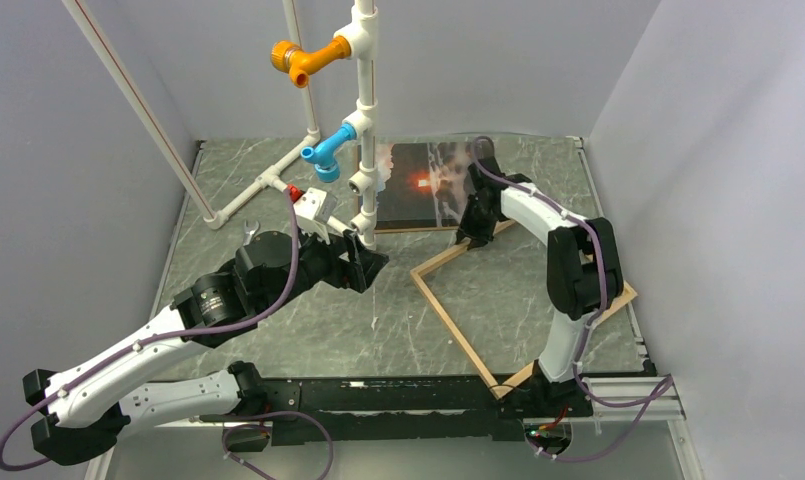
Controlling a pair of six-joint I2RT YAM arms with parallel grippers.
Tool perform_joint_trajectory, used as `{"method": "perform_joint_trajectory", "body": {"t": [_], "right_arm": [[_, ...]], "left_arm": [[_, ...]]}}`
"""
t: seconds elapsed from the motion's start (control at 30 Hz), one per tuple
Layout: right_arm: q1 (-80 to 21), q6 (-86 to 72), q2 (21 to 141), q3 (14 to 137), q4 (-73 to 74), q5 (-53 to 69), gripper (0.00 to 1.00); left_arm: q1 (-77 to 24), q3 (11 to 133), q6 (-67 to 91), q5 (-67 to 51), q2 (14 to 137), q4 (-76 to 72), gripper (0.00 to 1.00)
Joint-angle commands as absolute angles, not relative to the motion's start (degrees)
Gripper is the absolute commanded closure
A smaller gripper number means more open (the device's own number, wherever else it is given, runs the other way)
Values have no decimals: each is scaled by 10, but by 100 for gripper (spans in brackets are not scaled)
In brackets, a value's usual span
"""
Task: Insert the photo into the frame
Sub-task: Adjust the photo frame at the corner of the board.
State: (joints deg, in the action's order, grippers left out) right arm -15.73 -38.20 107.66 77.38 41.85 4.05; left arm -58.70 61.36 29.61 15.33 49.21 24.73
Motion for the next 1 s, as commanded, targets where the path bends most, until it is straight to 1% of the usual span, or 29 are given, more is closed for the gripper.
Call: {"method": "perform_joint_trajectory", "body": {"t": [0.0,0.3,0.47,0.57,0.6,0.67,0.7,0.8,0.87,0.9,0.97], "right_arm": [[-202,-291,1028,805,477,-24,100],[-259,-196,988,783,450,-73,100],[-288,-160,997,769,460,-134,100],[-302,-168,1011,770,471,-160,99],[-302,-181,1017,772,475,-165,90],[-301,-209,1022,774,481,-170,62],[-299,-223,1024,776,481,-167,52],[-277,-260,1027,786,475,-120,31],[-257,-283,1031,789,461,-78,19],[-244,-293,1031,788,456,-56,16],[-218,-321,1043,788,444,-21,13]], "left_arm": [[-586,628,293,163,488,240,12],[-585,625,293,168,486,241,12],[-585,625,292,169,488,243,12],[-585,627,293,171,489,245,12],[-585,627,293,171,489,246,12],[-585,628,294,171,489,248,12],[-585,627,294,171,488,249,12],[-585,625,294,174,485,249,12],[-585,624,294,175,483,249,12],[-585,623,294,175,482,249,12],[-585,623,294,176,480,250,12]]}}
